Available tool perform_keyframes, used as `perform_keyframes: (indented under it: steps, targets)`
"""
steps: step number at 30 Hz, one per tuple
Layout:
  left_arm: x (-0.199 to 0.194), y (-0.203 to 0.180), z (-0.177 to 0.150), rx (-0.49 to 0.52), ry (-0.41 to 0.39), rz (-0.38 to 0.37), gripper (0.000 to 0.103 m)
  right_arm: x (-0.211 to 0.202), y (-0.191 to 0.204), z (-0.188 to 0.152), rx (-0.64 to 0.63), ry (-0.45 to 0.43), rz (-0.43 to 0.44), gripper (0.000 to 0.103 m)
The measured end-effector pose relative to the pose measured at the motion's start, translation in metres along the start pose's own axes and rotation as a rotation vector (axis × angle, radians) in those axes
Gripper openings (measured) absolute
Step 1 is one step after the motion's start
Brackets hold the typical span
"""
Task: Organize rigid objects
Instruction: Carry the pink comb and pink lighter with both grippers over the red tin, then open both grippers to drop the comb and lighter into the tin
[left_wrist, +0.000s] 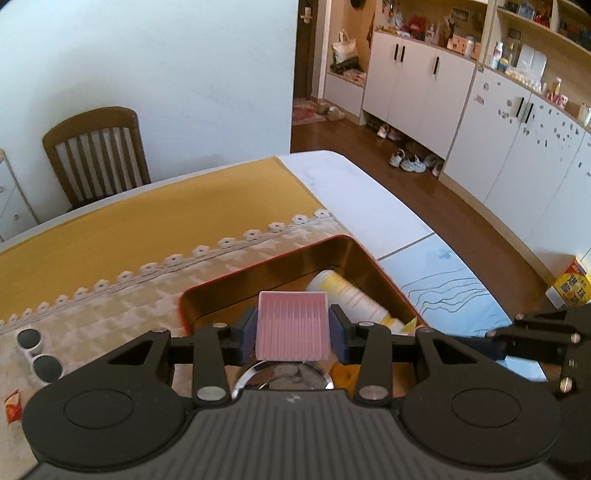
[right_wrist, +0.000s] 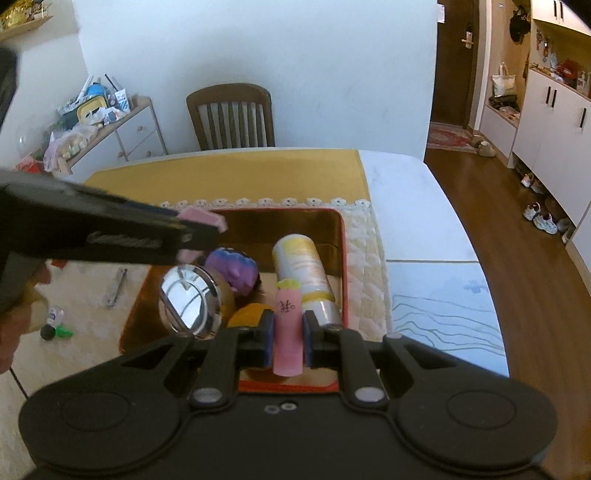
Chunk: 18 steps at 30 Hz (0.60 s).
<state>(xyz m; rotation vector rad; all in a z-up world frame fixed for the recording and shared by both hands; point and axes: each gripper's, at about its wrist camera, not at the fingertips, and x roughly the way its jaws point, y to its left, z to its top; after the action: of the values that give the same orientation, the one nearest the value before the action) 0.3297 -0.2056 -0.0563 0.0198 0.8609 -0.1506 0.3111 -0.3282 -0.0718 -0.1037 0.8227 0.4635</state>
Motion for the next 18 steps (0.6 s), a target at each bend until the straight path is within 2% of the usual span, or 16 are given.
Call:
perform_keyframes:
  steps: [12,18]
  targets:
    - [0.051,-0.022,0.01,0.049,0.086,0.017,0.04,0.016,-0.007,-0.001,-0.054,0.028,0.029,0.014]
    - [0.06,-0.026,0.008,0.049,0.103,0.004,0.04,0.024,-0.009,-0.002,-0.063,0.041,0.031,0.014]
